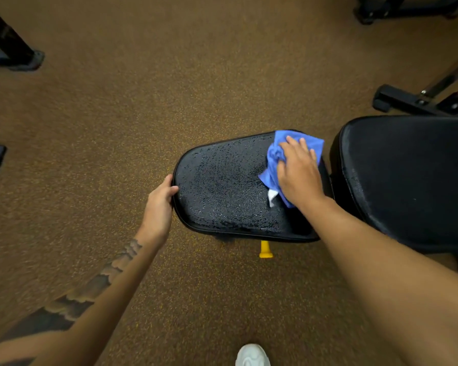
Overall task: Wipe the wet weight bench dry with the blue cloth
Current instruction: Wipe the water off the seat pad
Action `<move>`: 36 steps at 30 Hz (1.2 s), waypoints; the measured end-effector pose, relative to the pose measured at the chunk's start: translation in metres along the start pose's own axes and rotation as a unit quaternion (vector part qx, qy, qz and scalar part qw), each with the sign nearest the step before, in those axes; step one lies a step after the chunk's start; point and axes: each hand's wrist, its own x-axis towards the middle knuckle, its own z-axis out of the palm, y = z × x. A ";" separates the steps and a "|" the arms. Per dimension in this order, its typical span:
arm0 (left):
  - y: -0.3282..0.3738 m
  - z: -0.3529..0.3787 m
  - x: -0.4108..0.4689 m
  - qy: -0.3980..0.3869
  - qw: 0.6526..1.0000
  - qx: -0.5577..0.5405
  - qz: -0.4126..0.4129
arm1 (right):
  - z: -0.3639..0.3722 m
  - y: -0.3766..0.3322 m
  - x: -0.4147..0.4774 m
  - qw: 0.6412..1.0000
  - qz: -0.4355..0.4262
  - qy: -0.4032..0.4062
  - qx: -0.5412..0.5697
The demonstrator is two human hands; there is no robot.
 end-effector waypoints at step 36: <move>-0.001 -0.001 0.007 -0.024 0.999 -0.028 -0.013 | 0.010 -0.046 -0.012 0.988 -0.142 -0.010 0.067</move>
